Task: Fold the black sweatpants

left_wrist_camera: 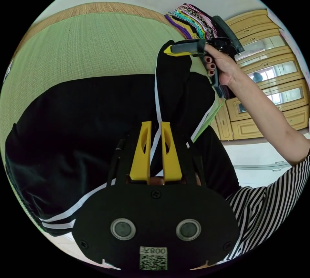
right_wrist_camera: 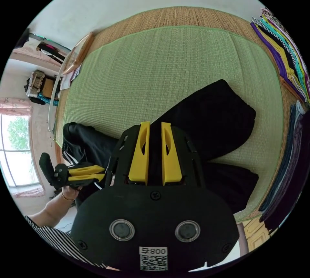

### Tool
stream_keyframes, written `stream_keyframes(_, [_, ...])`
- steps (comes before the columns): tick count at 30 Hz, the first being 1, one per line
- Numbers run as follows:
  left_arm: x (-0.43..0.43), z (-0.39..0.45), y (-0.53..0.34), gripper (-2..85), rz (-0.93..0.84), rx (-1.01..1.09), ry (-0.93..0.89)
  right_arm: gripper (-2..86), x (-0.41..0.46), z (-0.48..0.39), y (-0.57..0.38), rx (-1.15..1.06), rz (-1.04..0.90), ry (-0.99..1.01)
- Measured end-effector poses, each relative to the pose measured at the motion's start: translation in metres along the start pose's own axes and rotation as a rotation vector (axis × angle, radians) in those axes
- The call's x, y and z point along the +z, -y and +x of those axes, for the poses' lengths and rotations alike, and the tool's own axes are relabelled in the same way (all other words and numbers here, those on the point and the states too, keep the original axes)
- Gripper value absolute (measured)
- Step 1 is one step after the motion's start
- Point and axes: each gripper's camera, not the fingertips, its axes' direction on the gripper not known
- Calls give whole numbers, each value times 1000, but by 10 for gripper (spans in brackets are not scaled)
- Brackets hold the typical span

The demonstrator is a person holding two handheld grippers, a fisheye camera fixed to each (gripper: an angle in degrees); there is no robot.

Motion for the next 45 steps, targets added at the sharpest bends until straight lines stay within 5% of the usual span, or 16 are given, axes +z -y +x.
stream_keyframes(25, [19, 43, 23, 6, -18, 53, -94, 12, 60, 49, 22, 53, -131, -100])
stream_keyframes(45, [35, 132, 22, 3, -124, 220, -4, 5, 13, 186, -235, 117, 204, 168])
